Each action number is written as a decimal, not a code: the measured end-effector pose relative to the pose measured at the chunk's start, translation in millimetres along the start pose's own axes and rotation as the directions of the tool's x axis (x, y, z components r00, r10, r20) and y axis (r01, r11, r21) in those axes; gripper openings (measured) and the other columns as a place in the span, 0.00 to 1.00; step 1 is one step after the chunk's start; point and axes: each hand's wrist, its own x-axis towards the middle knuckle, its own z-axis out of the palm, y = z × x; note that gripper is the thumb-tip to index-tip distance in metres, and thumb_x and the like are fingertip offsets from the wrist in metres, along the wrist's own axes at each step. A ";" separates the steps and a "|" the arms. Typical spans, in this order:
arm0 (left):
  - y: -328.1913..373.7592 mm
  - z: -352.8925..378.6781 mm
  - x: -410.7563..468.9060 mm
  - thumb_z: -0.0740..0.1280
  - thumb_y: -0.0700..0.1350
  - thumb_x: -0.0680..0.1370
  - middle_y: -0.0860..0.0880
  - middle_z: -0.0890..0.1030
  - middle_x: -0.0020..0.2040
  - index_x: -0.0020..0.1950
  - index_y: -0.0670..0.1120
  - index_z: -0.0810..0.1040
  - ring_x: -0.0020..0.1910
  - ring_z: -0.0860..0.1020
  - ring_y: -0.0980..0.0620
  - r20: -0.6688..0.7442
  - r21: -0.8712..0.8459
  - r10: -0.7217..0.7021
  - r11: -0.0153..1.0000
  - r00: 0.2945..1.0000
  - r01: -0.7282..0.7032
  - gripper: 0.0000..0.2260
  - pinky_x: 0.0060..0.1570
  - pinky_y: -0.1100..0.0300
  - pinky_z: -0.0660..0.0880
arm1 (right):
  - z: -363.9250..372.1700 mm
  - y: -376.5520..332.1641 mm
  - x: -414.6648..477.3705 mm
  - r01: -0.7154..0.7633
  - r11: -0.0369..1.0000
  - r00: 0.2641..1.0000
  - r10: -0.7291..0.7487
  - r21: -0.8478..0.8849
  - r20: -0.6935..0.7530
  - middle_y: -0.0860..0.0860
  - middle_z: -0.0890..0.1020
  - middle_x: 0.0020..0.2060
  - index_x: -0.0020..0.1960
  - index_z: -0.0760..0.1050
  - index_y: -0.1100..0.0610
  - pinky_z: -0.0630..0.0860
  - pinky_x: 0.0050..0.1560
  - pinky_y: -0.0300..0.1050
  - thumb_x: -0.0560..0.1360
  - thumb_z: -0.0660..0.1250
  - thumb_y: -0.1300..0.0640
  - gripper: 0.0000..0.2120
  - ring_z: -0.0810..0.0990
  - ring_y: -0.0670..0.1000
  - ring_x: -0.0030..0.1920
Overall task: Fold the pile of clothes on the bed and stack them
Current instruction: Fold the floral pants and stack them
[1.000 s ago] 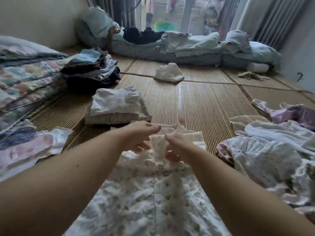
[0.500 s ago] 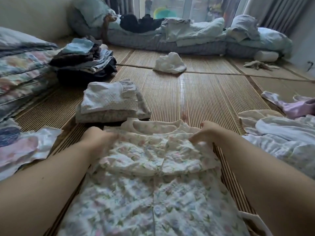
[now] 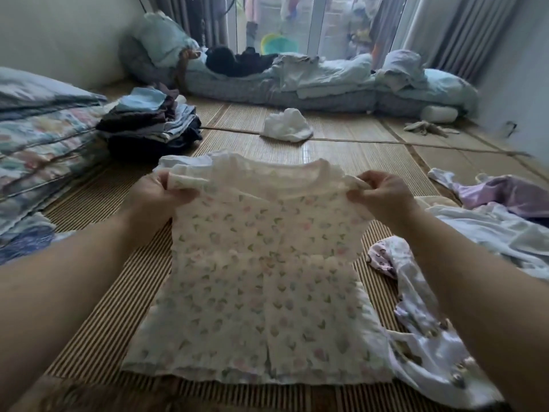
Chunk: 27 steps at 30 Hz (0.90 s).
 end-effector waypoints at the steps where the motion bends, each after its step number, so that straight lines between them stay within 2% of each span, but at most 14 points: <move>1: 3.5 -7.0 -10.9 0.73 0.45 0.66 0.48 0.84 0.43 0.43 0.49 0.84 0.45 0.81 0.48 0.026 0.025 0.025 0.999 0.999 -0.026 0.07 0.46 0.53 0.77 | -5.8 -1.8 -16.0 0.046 0.998 0.999 -0.046 -0.046 -0.005 0.49 0.79 0.30 0.35 0.78 0.53 0.76 0.38 0.43 0.70 0.72 0.60 0.07 0.77 0.48 0.34; 3: 5.3 -18.4 -37.7 0.73 0.43 0.65 0.50 0.82 0.38 0.40 0.46 0.82 0.40 0.79 0.53 0.078 0.087 0.050 0.995 0.996 -0.057 0.05 0.41 0.59 0.77 | -13.2 1.2 -50.8 0.127 0.968 0.991 -0.134 -0.218 -0.019 0.48 0.78 0.28 0.35 0.78 0.54 0.72 0.32 0.36 0.70 0.72 0.58 0.06 0.74 0.44 0.29; 5: -2.1 -26.8 -67.7 0.74 0.44 0.64 0.48 0.80 0.34 0.37 0.41 0.79 0.35 0.77 0.55 0.127 0.132 0.054 0.989 0.990 -0.071 0.09 0.36 0.63 0.75 | -14.9 10.5 -85.8 0.168 0.913 0.984 -0.176 -0.372 0.012 0.48 0.78 0.29 0.35 0.78 0.54 0.70 0.33 0.39 0.70 0.72 0.59 0.06 0.75 0.46 0.30; 6: -8.0 -29.8 -83.7 0.76 0.45 0.65 0.47 0.81 0.35 0.37 0.41 0.79 0.35 0.78 0.54 0.162 0.168 0.040 0.983 0.986 -0.068 0.10 0.37 0.61 0.75 | -14.8 17.3 -103.6 0.158 0.888 0.987 -0.144 -0.433 0.064 0.48 0.79 0.31 0.37 0.78 0.53 0.71 0.36 0.41 0.71 0.71 0.59 0.05 0.76 0.48 0.33; 8: -25.0 -34.8 -113.1 0.75 0.40 0.70 0.49 0.85 0.40 0.34 0.48 0.80 0.41 0.82 0.52 0.232 0.376 -0.043 0.925 0.972 -0.048 0.07 0.46 0.55 0.78 | -12.5 30.9 -137.9 0.092 0.812 0.972 0.053 -0.577 0.229 0.45 0.78 0.41 0.47 0.80 0.49 0.71 0.44 0.40 0.73 0.67 0.59 0.07 0.76 0.48 0.43; 10: -41.0 -36.1 -132.5 0.70 0.33 0.71 0.53 0.84 0.47 0.33 0.59 0.79 0.47 0.82 0.52 0.251 0.703 -0.173 0.709 0.952 -0.056 0.19 0.52 0.53 0.77 | -9.1 42.2 -167.4 0.089 0.743 0.900 0.225 -0.663 0.373 0.44 0.79 0.47 0.56 0.78 0.45 0.71 0.47 0.37 0.74 0.65 0.56 0.12 0.78 0.47 0.48; 12: -48.1 -35.1 -146.3 0.67 0.36 0.72 0.56 0.82 0.51 0.41 0.67 0.77 0.48 0.79 0.56 0.249 0.854 -0.268 0.515 0.931 -0.080 0.21 0.48 0.62 0.73 | -3.6 40.8 -188.5 0.156 0.647 0.875 0.260 -0.747 0.408 0.44 0.80 0.50 0.59 0.76 0.41 0.69 0.47 0.39 0.75 0.64 0.48 0.13 0.78 0.47 0.51; 14: -49.4 -34.9 -151.8 0.67 0.40 0.72 0.56 0.82 0.55 0.50 0.67 0.78 0.50 0.77 0.57 0.241 0.864 -0.284 0.499 0.928 -0.071 0.20 0.46 0.65 0.69 | 6.0 33.7 -198.2 0.147 0.581 0.910 0.238 -0.801 0.340 0.45 0.80 0.57 0.61 0.75 0.41 0.68 0.52 0.44 0.77 0.59 0.44 0.14 0.77 0.50 0.57; 15: -49.4 -34.6 -152.3 0.68 0.41 0.73 0.56 0.81 0.57 0.52 0.65 0.79 0.51 0.77 0.58 0.243 0.856 -0.295 0.513 0.924 -0.061 0.18 0.47 0.66 0.68 | 13.0 31.6 -199.2 0.117 0.599 0.921 0.234 -0.792 0.313 0.47 0.80 0.59 0.62 0.75 0.44 0.68 0.55 0.46 0.78 0.56 0.44 0.16 0.76 0.51 0.59; 18: -48.5 -31.6 -153.8 0.68 0.42 0.73 0.59 0.80 0.60 0.52 0.59 0.83 0.57 0.76 0.60 0.272 0.846 -0.309 0.527 0.911 -0.074 0.14 0.54 0.66 0.69 | 39.1 25.6 -200.4 0.053 0.577 0.909 0.311 -0.815 0.279 0.49 0.79 0.59 0.62 0.74 0.47 0.63 0.64 0.60 0.79 0.47 0.38 0.24 0.75 0.54 0.60; 20: -47.3 -28.4 -154.5 0.67 0.47 0.73 0.61 0.81 0.55 0.52 0.62 0.82 0.53 0.76 0.61 0.318 0.892 -0.298 0.417 0.900 -0.177 0.12 0.52 0.63 0.71 | 55.1 23.8 -193.8 0.022 0.500 0.882 0.398 -0.866 0.253 0.50 0.79 0.60 0.64 0.73 0.46 0.52 0.66 0.70 0.77 0.43 0.33 0.29 0.74 0.55 0.63; 22: -43.1 -25.1 -155.2 0.64 0.53 0.74 0.62 0.79 0.51 0.53 0.66 0.80 0.54 0.74 0.60 0.362 0.922 -0.311 0.256 0.879 -0.290 0.12 0.54 0.57 0.69 | 66.2 22.8 -176.8 0.007 0.456 0.873 0.431 -0.890 0.228 0.52 0.78 0.62 0.67 0.72 0.49 0.44 0.67 0.74 0.76 0.42 0.31 0.34 0.71 0.57 0.66; 25: -34.4 -10.0 -157.6 0.61 0.54 0.74 0.58 0.80 0.51 0.53 0.62 0.79 0.56 0.75 0.56 0.428 0.901 -0.321 0.079 0.845 -0.427 0.11 0.56 0.51 0.67 | 80.0 25.9 -139.4 0.001 0.447 0.867 0.445 -0.894 0.224 0.56 0.75 0.65 0.68 0.72 0.53 0.45 0.69 0.73 0.74 0.47 0.28 0.37 0.68 0.60 0.68; 27: -25.8 7.7 -160.8 0.60 0.52 0.74 0.55 0.80 0.48 0.50 0.57 0.79 0.51 0.77 0.52 0.482 0.872 -0.279 0.055 0.831 -0.487 0.10 0.52 0.52 0.70 | 91.8 26.8 -112.8 -0.044 0.454 0.840 0.499 -0.890 0.213 0.57 0.71 0.69 0.69 0.71 0.52 0.53 0.70 0.70 0.71 0.52 0.27 0.38 0.64 0.64 0.71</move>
